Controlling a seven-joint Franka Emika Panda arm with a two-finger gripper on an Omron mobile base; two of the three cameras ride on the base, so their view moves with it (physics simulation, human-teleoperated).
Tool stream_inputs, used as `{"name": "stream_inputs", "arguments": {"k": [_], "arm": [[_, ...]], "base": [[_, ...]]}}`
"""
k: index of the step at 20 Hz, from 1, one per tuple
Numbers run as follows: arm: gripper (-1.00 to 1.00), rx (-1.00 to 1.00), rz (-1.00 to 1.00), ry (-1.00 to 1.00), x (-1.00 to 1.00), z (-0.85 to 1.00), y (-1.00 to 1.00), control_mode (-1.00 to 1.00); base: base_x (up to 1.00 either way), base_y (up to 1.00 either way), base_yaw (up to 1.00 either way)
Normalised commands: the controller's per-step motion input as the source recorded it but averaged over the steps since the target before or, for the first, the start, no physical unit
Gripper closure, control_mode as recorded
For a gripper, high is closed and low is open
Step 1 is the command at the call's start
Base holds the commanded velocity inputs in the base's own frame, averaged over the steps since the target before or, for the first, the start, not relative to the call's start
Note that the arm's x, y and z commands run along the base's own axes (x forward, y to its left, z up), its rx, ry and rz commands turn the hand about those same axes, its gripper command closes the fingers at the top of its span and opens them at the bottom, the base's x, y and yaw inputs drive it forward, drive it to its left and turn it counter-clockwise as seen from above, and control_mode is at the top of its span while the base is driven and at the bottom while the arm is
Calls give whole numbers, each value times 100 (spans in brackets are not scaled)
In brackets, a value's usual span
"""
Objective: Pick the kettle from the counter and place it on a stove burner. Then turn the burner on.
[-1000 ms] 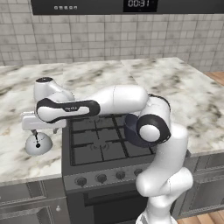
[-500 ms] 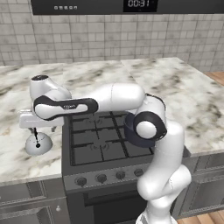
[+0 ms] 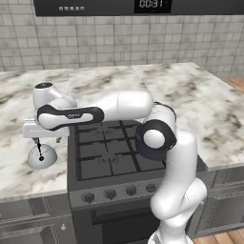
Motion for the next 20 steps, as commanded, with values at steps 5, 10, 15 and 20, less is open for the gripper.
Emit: {"name": "stream_inputs", "arguments": {"k": [5,10,15,20], "arm": [[-100,0,-4,0,33,-18,3,-100],[-100,0,-5,0,30,-3,21,-100],[-100,0,-5,0,26,0,33,-100],[-100,0,-4,0,19,-11,28,-100]], "base": [[0,0,0],[0,0,0],[0,0,0],[0,0,0]]}}
